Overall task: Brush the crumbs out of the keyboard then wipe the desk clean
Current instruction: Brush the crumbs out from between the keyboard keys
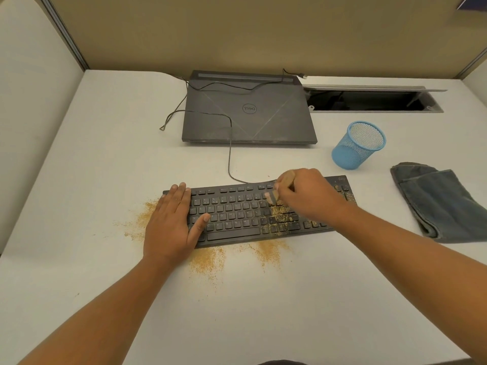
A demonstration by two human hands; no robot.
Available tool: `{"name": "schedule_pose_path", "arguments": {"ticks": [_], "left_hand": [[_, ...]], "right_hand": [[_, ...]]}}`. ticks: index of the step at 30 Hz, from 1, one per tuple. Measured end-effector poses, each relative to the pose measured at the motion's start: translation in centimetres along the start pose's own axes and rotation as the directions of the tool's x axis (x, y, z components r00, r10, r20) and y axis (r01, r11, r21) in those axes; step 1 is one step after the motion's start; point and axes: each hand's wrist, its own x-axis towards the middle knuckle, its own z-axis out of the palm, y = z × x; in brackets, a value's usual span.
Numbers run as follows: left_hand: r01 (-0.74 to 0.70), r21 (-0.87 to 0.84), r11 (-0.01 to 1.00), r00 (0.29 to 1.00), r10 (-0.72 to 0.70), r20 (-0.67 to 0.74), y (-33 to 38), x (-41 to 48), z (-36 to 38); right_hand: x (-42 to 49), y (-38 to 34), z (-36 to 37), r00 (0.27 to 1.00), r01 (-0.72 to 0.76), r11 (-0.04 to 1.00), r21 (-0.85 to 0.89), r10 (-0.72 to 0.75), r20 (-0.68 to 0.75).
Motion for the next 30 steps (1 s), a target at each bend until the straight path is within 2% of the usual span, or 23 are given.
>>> {"name": "schedule_pose_path", "arguments": {"ticks": [2,5,6,10,14,18,20,23,25,28,30], "left_hand": [[0.002,-0.001,1.000,1.000,-0.002,-0.002,0.0,0.0,0.0],[0.000,-0.005,1.000,1.000,0.000,-0.001,0.0,0.1,0.0],[-0.002,-0.007,1.000,1.000,0.002,-0.001,0.0,0.1,0.0],[-0.002,0.001,1.000,1.000,0.002,0.001,0.0,0.0,-0.1],[0.001,0.000,1.000,1.000,-0.001,0.000,0.0,0.0,0.0],[0.001,0.003,1.000,1.000,-0.001,0.004,0.1,0.0,-0.1],[-0.001,0.002,1.000,1.000,0.001,-0.001,0.1,0.0,-0.1],[-0.006,0.007,1.000,1.000,0.006,-0.003,0.1,0.0,-0.1],[-0.007,0.002,1.000,1.000,0.007,-0.005,0.1,0.0,-0.1],[-0.007,-0.002,1.000,1.000,0.007,-0.007,0.0,0.0,-0.1],[-0.005,0.000,1.000,1.000,0.005,-0.003,0.0,0.0,-0.1]], "right_hand": [[0.1,0.4,0.0,0.998,-0.036,0.999,0.003,0.036,0.054],[0.5,0.6,-0.2,0.995,-0.038,0.997,0.072,0.044,-0.095],[0.4,0.5,-0.2,0.995,-0.030,0.997,0.066,0.037,-0.097],[0.0,-0.3,-0.6,0.995,0.020,0.998,-0.063,-0.013,0.103],[0.6,-2.0,-0.9,0.985,0.114,0.993,-0.024,-0.110,0.135],[1.6,-2.9,0.0,0.948,0.165,0.962,-0.218,-0.093,0.305],[2.1,-3.3,-0.6,0.963,0.141,0.963,-0.229,-0.080,0.258],[2.3,-3.8,-0.4,0.992,0.075,0.995,-0.070,-0.067,0.105],[2.2,-3.8,0.4,0.985,0.049,0.997,-0.056,-0.039,0.166],[2.5,-3.8,0.0,0.956,0.066,0.978,-0.200,-0.005,0.292],[2.9,-4.1,-0.6,0.972,0.110,0.967,-0.229,-0.056,0.229]]}}
